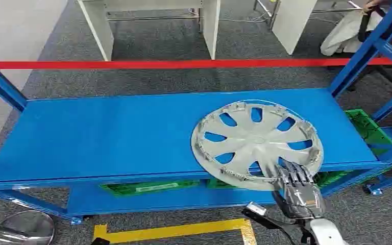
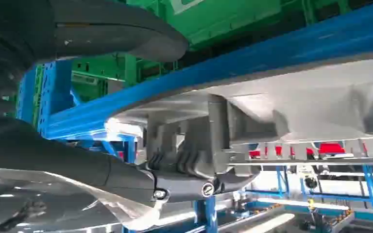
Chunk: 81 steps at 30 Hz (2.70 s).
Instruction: Take the parts from the cabinet and place them on the table.
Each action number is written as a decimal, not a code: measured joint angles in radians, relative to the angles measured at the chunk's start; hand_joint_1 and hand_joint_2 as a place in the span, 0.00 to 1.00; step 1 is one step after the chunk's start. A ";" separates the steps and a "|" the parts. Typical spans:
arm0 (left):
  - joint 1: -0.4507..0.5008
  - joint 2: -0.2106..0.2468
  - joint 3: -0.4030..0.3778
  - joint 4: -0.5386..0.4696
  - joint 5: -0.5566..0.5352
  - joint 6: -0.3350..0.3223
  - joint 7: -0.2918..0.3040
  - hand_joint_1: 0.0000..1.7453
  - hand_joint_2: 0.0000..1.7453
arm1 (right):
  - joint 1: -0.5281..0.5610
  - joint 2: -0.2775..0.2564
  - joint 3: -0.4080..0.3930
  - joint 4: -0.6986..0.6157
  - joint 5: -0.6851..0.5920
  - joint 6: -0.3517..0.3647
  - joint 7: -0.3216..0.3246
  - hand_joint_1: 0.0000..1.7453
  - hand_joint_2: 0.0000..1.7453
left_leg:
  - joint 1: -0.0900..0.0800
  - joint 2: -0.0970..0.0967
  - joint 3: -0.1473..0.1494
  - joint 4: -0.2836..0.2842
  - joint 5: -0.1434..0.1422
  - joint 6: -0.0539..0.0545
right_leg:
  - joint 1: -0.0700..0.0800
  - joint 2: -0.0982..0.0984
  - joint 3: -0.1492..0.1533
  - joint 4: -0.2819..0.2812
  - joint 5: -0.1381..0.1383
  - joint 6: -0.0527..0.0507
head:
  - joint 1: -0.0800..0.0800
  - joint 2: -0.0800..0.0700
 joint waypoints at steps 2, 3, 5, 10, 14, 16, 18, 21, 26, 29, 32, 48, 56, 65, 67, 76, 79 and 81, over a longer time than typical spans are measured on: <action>0.000 0.000 0.002 0.000 0.000 0.000 -0.002 0.00 0.00 | 0.005 0.000 -0.007 -0.002 0.005 -0.006 -0.002 1.00 1.00 | 0.000 0.000 0.000 0.000 0.000 0.000 | 0.000 0.000 0.000 0.000 0.000 0.000 | 0.000 0.000; 0.000 0.000 0.005 0.000 0.000 0.000 -0.002 0.00 0.00 | 0.007 0.000 -0.010 -0.002 0.006 -0.008 -0.002 1.00 1.00 | 0.000 0.000 0.000 0.000 0.000 0.000 | 0.000 0.000 0.000 0.000 0.000 0.000 | 0.000 0.000; 0.000 0.000 0.008 0.000 0.000 0.000 -0.002 0.00 0.00 | 0.012 0.000 -0.016 -0.010 0.010 -0.013 -0.004 1.00 1.00 | 0.000 0.000 0.000 0.000 0.000 0.000 | 0.000 0.000 0.000 0.000 0.000 0.000 | 0.000 0.000; 0.000 0.000 0.010 0.000 0.003 0.001 -0.002 0.00 0.00 | 0.018 0.000 -0.019 -0.017 0.016 -0.018 -0.007 1.00 1.00 | 0.000 0.000 0.000 0.000 0.000 0.000 | 0.000 0.000 -0.002 0.000 0.000 0.000 | 0.000 0.000; 0.000 0.000 0.012 0.000 0.004 0.001 -0.002 0.00 0.00 | 0.023 0.000 -0.021 -0.022 0.019 -0.019 -0.007 1.00 1.00 | 0.000 0.000 0.001 0.000 0.000 0.000 | 0.000 0.000 -0.006 0.000 0.000 0.000 | 0.000 0.000; 0.000 0.000 0.016 0.000 0.006 0.006 -0.003 0.00 0.00 | 0.063 0.000 -0.034 -0.052 0.032 -0.021 -0.009 1.00 1.00 | 0.000 0.000 -0.001 0.000 -0.001 0.000 | 0.000 0.000 -0.001 0.000 -0.001 0.000 | 0.000 0.000; 0.001 0.000 0.016 0.000 0.007 0.006 -0.005 0.00 0.00 | 0.067 0.000 -0.036 -0.061 0.033 -0.021 -0.010 1.00 1.00 | 0.000 0.000 0.000 0.000 -0.001 0.000 | 0.000 0.001 0.000 0.000 -0.001 0.000 | 0.000 0.000; 0.000 0.000 0.016 0.000 0.007 0.008 -0.005 0.00 0.00 | 0.075 0.000 -0.040 -0.070 0.036 -0.024 -0.010 1.00 1.00 | 0.000 0.000 0.000 0.000 -0.001 0.000 | 0.000 -0.001 0.000 0.000 -0.001 0.001 | 0.000 0.000; 0.000 -0.001 0.016 0.000 0.007 0.009 -0.005 0.00 0.00 | 0.091 0.000 -0.043 -0.085 0.042 -0.027 -0.008 1.00 1.00 | 0.000 0.000 0.000 0.000 -0.001 0.000 | 0.000 0.000 0.000 0.000 -0.001 0.001 | 0.000 0.000; 0.000 0.000 0.017 0.000 0.007 0.009 -0.005 0.00 0.00 | 0.097 0.000 -0.044 -0.088 0.044 -0.028 -0.007 1.00 1.00 | 0.000 0.000 0.000 0.000 -0.001 0.000 | 0.000 0.000 0.000 0.000 -0.001 0.001 | 0.000 0.000; 0.001 0.000 0.017 0.000 0.006 0.009 -0.005 0.00 0.00 | 0.102 0.000 -0.044 -0.093 0.045 -0.028 -0.007 1.00 1.00 | 0.000 0.000 0.000 0.000 -0.001 0.000 | 0.000 0.000 0.000 0.000 -0.001 0.001 | 0.000 0.000; 0.000 0.000 0.017 0.000 -0.008 0.005 -0.010 0.00 0.00 | 0.112 0.000 -0.049 -0.131 0.096 -0.094 -0.026 1.00 1.00 | 0.000 0.000 -0.001 0.000 -0.001 0.000 | 0.000 0.000 0.000 0.000 -0.001 0.001 | 0.000 0.000; 0.000 -0.002 0.017 0.000 -0.012 0.011 -0.029 0.00 0.00 | 0.121 0.000 -0.067 -0.212 0.148 -0.109 -0.051 1.00 1.00 | 0.000 0.000 -0.002 0.000 -0.001 0.000 | 0.000 0.000 -0.001 0.000 -0.001 0.001 | 0.000 0.000; -0.001 -0.017 0.021 0.000 -0.001 0.035 -0.103 0.00 0.00 | 0.168 0.062 -0.128 -0.508 0.202 -0.111 -0.185 1.00 1.00 | 0.000 0.000 -0.004 0.000 -0.001 0.000 | 0.000 0.000 -0.004 0.000 -0.001 0.000 | 0.000 0.000; -0.001 -0.021 0.025 0.000 0.000 0.026 -0.116 0.00 0.00 | 0.171 0.100 -0.158 -0.582 0.203 -0.111 -0.276 1.00 1.00 | 0.000 -0.001 -0.005 0.000 -0.001 0.000 | 0.000 -0.001 -0.004 0.000 -0.001 0.000 | 0.000 0.000; -0.001 -0.028 0.032 0.002 -0.006 0.010 -0.126 0.00 0.00 | 0.141 0.263 -0.354 -0.841 0.203 -0.111 -0.593 1.00 1.00 | 0.000 0.000 -0.005 0.000 -0.001 0.000 | 0.000 0.000 -0.004 0.001 -0.001 0.000 | 0.000 0.000; 0.000 -0.028 0.033 0.002 -0.006 0.009 -0.126 0.00 0.00 | 0.143 0.267 -0.381 -0.875 0.204 -0.111 -0.588 1.00 1.00 | 0.000 -0.001 -0.005 0.000 -0.001 0.000 | 0.000 -0.001 -0.004 0.000 -0.001 0.000 | 0.000 0.000; 0.000 -0.028 0.034 0.002 -0.006 0.009 -0.126 0.00 0.00 | 0.146 0.267 -0.384 -0.889 0.204 -0.111 -0.570 1.00 1.00 | -0.001 -0.001 -0.005 0.000 -0.001 0.000 | -0.001 -0.001 -0.004 0.000 -0.001 0.000 | 0.000 0.000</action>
